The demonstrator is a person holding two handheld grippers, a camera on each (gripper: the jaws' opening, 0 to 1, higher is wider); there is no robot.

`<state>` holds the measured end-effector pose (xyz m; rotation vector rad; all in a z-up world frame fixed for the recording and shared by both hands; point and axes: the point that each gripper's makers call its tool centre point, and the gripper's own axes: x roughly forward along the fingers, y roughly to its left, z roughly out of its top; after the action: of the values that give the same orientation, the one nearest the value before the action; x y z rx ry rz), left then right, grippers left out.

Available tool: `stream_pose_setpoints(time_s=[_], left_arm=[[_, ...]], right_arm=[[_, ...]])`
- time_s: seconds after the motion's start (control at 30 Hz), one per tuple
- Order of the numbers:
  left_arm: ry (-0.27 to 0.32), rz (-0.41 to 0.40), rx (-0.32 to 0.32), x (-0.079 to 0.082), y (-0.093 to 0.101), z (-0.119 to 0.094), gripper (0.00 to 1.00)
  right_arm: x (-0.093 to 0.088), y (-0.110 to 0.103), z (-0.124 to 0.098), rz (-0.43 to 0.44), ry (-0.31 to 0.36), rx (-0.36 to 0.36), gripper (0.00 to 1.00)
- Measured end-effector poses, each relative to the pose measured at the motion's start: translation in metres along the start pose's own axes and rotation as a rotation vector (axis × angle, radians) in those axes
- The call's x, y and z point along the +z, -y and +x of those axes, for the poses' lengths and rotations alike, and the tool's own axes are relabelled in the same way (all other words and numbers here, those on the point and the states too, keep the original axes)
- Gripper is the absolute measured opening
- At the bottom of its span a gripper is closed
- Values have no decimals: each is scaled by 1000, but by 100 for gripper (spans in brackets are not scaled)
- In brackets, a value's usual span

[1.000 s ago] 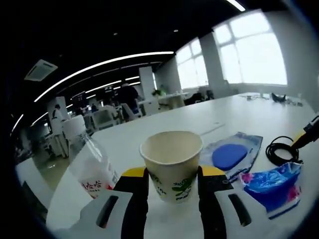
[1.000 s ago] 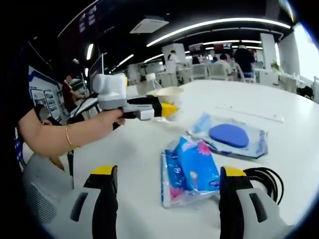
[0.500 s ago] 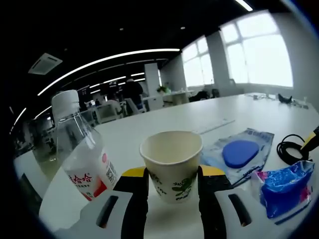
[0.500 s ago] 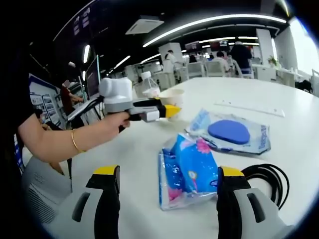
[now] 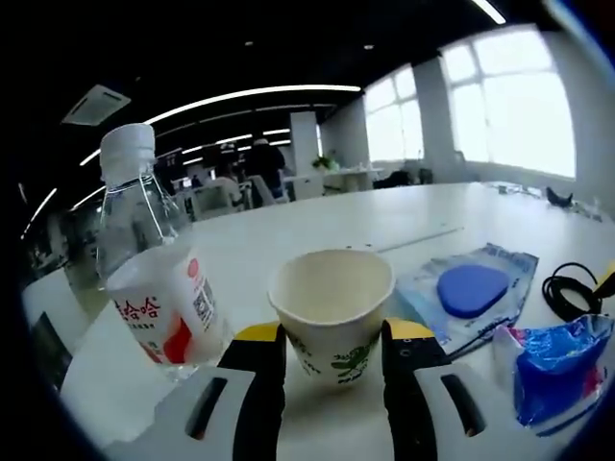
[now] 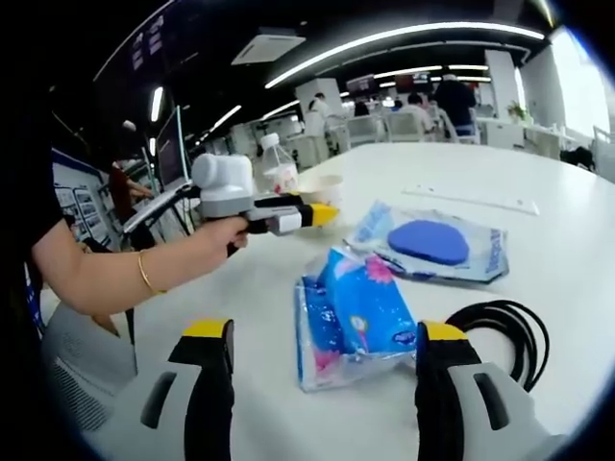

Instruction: Arrange the tabletop items into an orderly group along one side of the table until the central work area is clear of visible clutter.

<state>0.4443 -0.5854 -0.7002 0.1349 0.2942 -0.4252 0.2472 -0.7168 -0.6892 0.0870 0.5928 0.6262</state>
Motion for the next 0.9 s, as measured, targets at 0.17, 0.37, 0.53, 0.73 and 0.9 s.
stream_pose_setpoints(time_s=[0.17, 0.37, 0.53, 0.73, 0.9], left_arm=[[-47, -27, 25, -10, -4, 0, 40], [-37, -67, 16, -11, 2, -7, 53], [-73, -14, -3, -14, 12, -15, 57], [-90, -37, -38, -14, 19, -30, 62], [-98, -10, -50, -15, 23, -44, 65]], right_arm=[[-2, 1, 0, 19, -8, -8, 74], [-3, 0, 1, 18, -11, -18, 73], [2, 3, -1, 35, 3, -33, 72], [6, 11, -9, 75, 7, -80, 68], [2, 16, -15, 120, -5, -117, 66]])
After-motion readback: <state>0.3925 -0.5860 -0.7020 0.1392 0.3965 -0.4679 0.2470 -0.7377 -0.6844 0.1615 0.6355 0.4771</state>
